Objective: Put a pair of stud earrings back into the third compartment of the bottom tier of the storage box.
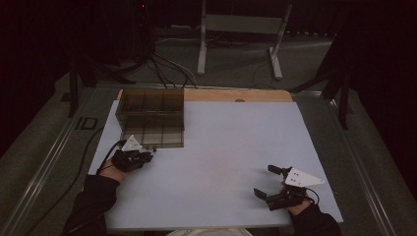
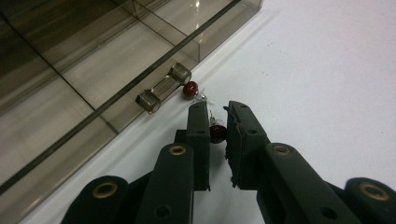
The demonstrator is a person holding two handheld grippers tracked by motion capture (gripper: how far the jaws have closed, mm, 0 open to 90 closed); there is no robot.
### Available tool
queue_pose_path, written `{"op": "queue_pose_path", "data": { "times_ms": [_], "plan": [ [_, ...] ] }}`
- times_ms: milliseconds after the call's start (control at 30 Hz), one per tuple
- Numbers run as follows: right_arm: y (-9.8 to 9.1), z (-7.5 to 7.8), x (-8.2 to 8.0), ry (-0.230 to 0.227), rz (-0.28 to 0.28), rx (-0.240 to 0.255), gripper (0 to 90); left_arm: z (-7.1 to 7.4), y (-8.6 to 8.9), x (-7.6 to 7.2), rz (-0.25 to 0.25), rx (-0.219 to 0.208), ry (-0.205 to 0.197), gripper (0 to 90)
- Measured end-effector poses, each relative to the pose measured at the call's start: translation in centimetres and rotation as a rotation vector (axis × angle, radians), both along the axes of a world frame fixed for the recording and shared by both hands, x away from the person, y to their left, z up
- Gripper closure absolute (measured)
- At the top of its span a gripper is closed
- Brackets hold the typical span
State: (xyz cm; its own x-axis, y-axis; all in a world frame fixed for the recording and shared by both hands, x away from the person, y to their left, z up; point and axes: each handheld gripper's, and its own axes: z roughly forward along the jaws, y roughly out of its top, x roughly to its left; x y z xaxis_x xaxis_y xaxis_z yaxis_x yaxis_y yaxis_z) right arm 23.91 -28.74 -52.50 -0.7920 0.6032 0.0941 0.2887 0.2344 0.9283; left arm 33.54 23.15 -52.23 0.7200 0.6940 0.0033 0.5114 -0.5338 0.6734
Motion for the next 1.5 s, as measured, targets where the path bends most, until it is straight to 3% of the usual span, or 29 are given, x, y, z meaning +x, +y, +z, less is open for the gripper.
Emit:
{"op": "queue_pose_path", "data": {
  "times_ms": [733,1500],
  "plan": [
    [0.0,0.0,0.0,-0.001,-0.001,-0.001,0.0,2.0,-0.2,0.2,-0.023,-0.023,0.005,81.6],
    [-0.1,0.0,0.0,-0.003,-0.002,0.0,0.0,4.2,-1.3,1.6,-0.06,-0.057,0.002,81.7]
  ]
}}
